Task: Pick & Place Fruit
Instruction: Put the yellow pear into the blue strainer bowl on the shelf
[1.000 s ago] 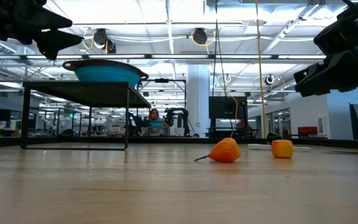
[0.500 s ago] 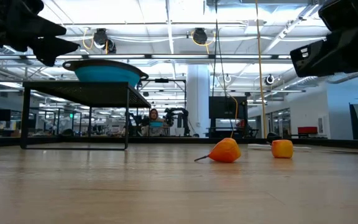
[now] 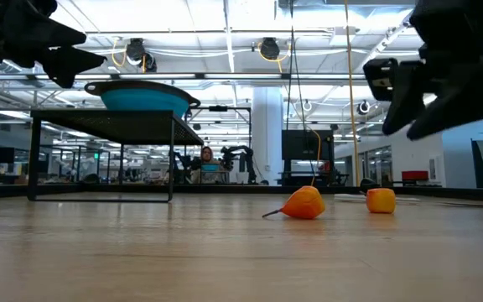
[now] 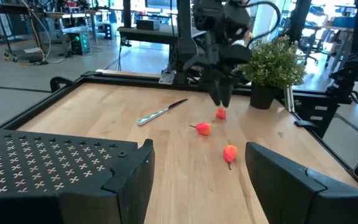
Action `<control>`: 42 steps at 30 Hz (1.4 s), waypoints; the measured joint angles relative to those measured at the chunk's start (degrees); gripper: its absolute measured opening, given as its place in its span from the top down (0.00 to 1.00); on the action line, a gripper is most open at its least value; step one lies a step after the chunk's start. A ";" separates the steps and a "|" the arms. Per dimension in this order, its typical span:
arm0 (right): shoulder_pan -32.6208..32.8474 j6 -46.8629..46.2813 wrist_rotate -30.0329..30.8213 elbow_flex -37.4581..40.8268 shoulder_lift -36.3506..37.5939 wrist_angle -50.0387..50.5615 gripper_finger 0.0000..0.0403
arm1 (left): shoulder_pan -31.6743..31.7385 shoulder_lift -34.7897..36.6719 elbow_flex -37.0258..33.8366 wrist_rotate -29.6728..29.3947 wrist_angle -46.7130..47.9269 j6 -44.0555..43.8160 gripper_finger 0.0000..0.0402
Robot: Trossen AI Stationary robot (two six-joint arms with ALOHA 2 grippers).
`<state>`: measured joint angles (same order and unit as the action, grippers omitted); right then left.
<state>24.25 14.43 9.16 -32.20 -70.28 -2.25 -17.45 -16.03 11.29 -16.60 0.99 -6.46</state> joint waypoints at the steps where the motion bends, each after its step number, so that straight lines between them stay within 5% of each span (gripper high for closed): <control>1: -0.05 0.29 0.01 -0.71 -1.17 0.69 0.70 | 0.02 0.00 0.00 0.00 0.00 0.00 0.38; 16: -0.91 4.51 2.79 -2.25 -6.28 1.90 0.38 | 0.02 0.00 0.00 0.01 0.05 0.04 0.38; 42: -10.76 8.90 -10.86 -2.70 -6.27 7.77 0.36 | 0.07 0.00 0.00 0.01 0.02 0.32 0.38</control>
<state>13.49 23.33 -1.70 -34.90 -76.55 5.52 -17.39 -16.03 11.29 -16.59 1.02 -6.14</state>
